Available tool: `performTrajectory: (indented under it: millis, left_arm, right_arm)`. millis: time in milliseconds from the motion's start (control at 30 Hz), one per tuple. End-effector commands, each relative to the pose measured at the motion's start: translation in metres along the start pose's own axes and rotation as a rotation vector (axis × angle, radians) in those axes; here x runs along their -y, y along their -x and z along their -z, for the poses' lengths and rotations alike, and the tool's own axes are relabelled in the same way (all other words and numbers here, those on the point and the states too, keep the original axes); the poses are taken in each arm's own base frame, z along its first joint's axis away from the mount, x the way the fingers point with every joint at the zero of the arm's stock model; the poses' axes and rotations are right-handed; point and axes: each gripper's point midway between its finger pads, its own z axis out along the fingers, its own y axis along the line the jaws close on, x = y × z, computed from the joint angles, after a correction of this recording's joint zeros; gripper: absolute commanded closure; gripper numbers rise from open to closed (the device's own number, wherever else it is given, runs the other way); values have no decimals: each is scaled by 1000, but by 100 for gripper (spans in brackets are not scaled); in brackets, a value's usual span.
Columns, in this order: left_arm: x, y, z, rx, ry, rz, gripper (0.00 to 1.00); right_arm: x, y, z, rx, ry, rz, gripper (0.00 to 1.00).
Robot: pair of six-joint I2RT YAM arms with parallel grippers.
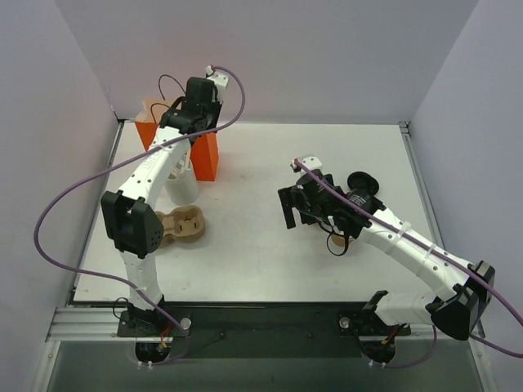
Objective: Pack the takeout coffee
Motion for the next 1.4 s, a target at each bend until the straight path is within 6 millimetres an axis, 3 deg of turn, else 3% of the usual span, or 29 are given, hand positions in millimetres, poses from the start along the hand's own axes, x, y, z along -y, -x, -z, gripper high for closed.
performTrajectory:
  millis: [0,100,133,233,300,333,400,433,500,533,600,667,900,933,1000,1033,1067,1200,1300,1367]
  left_arm:
    - [29,39,37,141,-148,-42,95]
    - [54,40,58,175,-267,-79,99]
    - [71,26,61,156,-317,-106,100]
    - [104,26,99,227,-470,-170,100]
    - [115,14,120,250,-514,-210,100]
    - [120,16,140,287,-540,-231,100]
    - [130,2,153,279,-587,-251,100]
    - [136,5,176,315,-643,-264,100]
    - [146,-10,191,308,-718,-276,100]
    - [150,-11,214,343,-795,-280,100]
    - [156,-29,225,336,-849,-286,100]
    - [154,-31,245,378,-871,-273,100]
    - [160,-80,260,281,-966,-305,100]
    - [160,-85,263,271,-981,-308,97]
    - [161,-93,266,242,-999,-313,79]
    - [159,-94,268,236,-996,-310,63]
    - [157,-94,269,227,-987,-307,57]
    - [145,-90,267,232,-902,-247,45]
    - [127,-75,266,240,-781,-111,35]
    - [114,-72,263,215,-699,-52,34]
  right_arm:
    - [8,-2,7,11,-36,4,11]
    - [13,-3,8,18,-57,-8,11]
    - [22,-2,8,32,-111,-20,11]
    - [28,-9,7,30,-143,-55,11]
    - [30,-14,9,35,-147,-78,11]
    - [30,-15,10,37,-143,-96,11]
    - [31,-14,18,61,-130,-118,11]
    - [30,-15,20,67,-125,-128,12]
    - [33,-13,31,95,-113,-145,11]
    - [34,-15,33,98,-108,-149,11]
    - [37,-15,43,128,-89,-167,11]
    - [43,-17,51,157,-88,-187,11]
    - [50,-20,69,216,-60,-218,11]
    - [49,-21,69,213,-52,-211,11]
    - [49,-22,69,211,-50,-204,11]
    - [47,-23,69,206,-39,-200,11]
    - [44,-22,69,206,-23,-195,11]
    - [25,-14,68,223,87,-125,11]
    - [28,0,73,264,68,-124,11]
    - [27,10,77,288,69,-127,11]
